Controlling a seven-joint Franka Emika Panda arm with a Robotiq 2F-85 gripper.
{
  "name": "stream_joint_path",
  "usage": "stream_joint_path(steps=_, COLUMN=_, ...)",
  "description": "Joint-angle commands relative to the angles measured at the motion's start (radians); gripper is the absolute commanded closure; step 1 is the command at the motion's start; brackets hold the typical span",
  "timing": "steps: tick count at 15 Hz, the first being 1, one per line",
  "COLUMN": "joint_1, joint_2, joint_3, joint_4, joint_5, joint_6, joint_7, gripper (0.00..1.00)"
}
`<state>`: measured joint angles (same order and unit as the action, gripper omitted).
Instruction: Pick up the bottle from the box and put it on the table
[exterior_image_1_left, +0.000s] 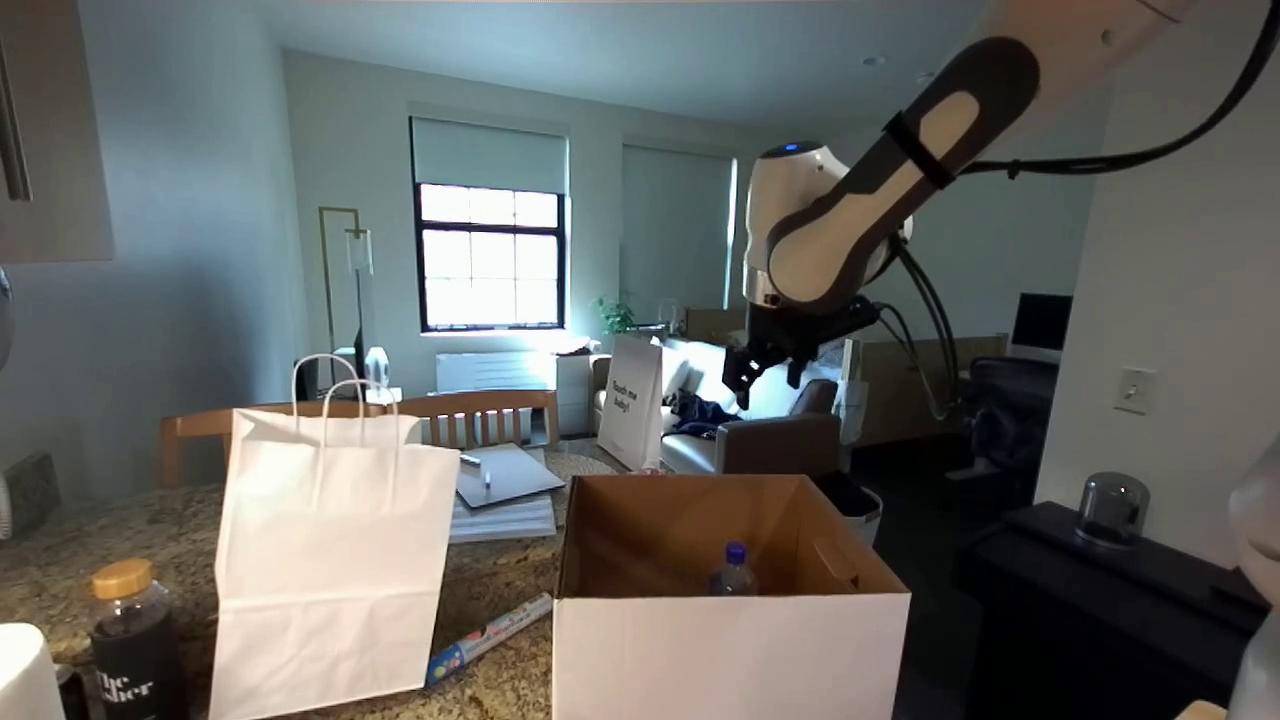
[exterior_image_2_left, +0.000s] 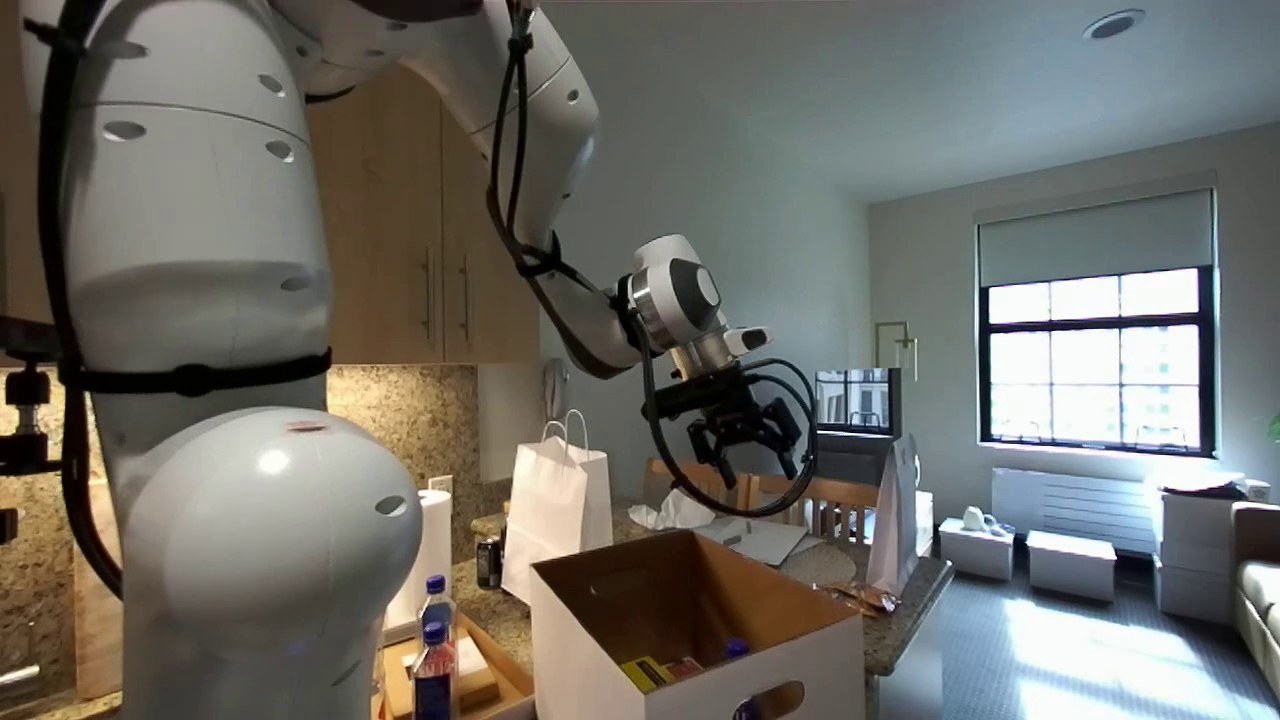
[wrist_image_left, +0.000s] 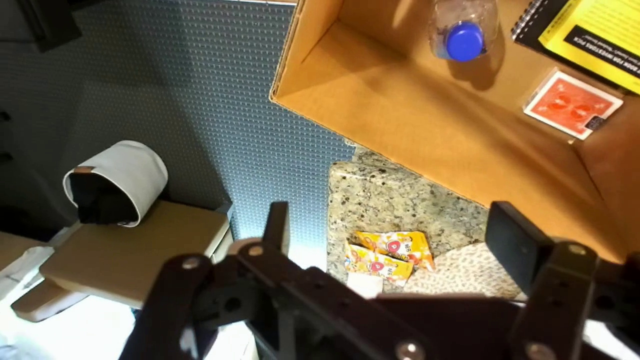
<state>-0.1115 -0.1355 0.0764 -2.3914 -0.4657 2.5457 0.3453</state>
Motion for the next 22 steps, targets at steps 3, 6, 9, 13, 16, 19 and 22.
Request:
stream_joint_path(steps=3, joint_1=0.063, joint_2=0.152, joint_3=-0.035, joint_4=0.029, joint_5=0.133, joint_6=-0.006, joint_7=-0.261, gripper=0.0)
stream_joint_path(steps=6, joint_1=0.086, joint_2=0.237, joint_3=-0.033, joint_4=0.063, joint_5=0.27, joint_6=-0.028, joint_7=-0.367, gripper=0.0)
stream_joint_path(steps=9, joint_1=0.091, joint_2=0.319, joint_3=-0.042, joint_4=0.112, joint_5=0.3, joint_6=-0.01, joint_7=-0.362, gripper=0.0)
stream_joint_path(steps=13, joint_1=0.103, joint_2=0.409, joint_3=-0.062, joint_4=0.179, joint_5=0.275, joint_6=-0.004, joint_7=-0.338, gripper=0.0)
stream_joint_path(steps=16, joint_1=0.109, joint_2=0.405, joint_3=-0.07, joint_4=0.171, joint_5=0.273, joint_6=0.003, joint_7=-0.327, gripper=0.0)
stream_joint_path(steps=19, joint_1=0.111, joint_2=0.409, joint_3=-0.072, joint_4=0.173, joint_5=0.273, joint_6=0.003, joint_7=-0.327, gripper=0.0)
stream_joint_path(steps=22, joint_1=0.131, joint_2=0.446, joint_3=-0.09, joint_4=0.198, joint_5=0.246, joint_6=-0.019, joint_7=-0.29, gripper=0.0)
